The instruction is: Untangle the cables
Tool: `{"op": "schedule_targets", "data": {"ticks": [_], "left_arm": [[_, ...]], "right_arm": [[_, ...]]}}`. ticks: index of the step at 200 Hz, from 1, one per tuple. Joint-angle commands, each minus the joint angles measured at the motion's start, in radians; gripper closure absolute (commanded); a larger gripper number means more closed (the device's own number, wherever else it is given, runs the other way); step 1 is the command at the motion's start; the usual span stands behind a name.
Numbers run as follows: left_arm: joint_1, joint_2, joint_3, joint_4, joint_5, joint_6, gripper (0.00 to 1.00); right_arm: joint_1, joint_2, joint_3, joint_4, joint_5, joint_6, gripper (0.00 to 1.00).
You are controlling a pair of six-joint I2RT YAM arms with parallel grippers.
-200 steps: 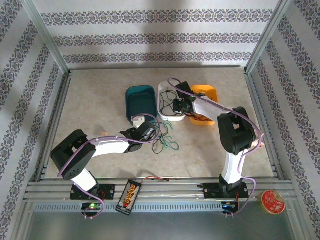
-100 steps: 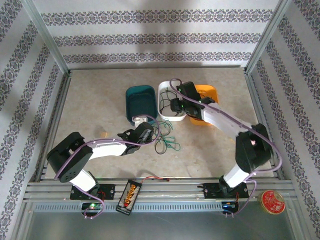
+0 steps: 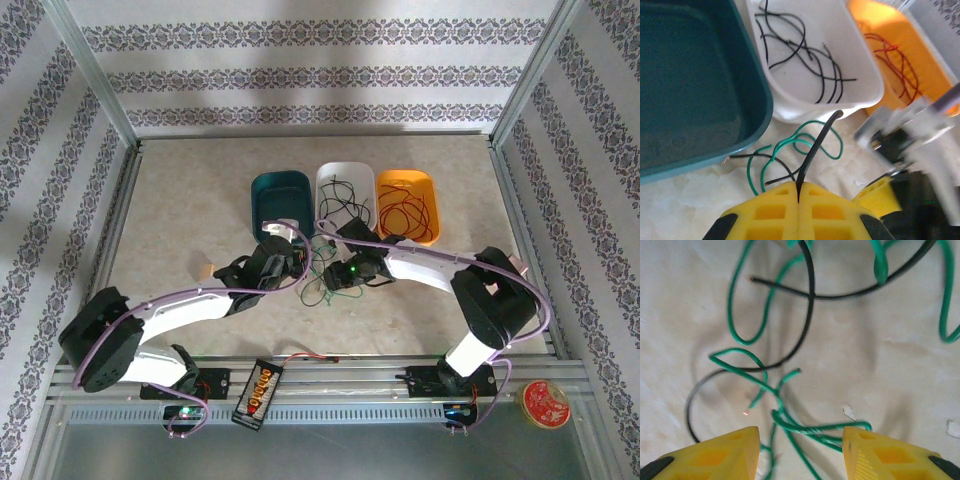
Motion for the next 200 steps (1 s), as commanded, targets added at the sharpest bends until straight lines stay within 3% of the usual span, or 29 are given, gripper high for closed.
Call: {"op": "schedule_targets", "data": {"ticks": [1,56,152,200], "left_arm": [[-0.008,-0.07,0.044,-0.039,-0.026,0.046,1.0],[-0.008,-0.204,0.103,-0.101,-0.049,0.091,1.0],[-0.008,-0.352,0.26,-0.148,-0.029,0.184,1.0],[-0.008,-0.344,0.351,-0.145,0.073,0.196,1.0]], "right_arm": [[0.002,0.027,-0.025,-0.018,0.034,0.007,0.53],[0.001,0.033,-0.085,-0.026,0.103,0.041,0.54],[-0.077,-0.036,-0.186,0.022,0.117,0.101,0.56],[-0.118,-0.054,-0.205,0.032,0.119,0.134,0.56]]}}
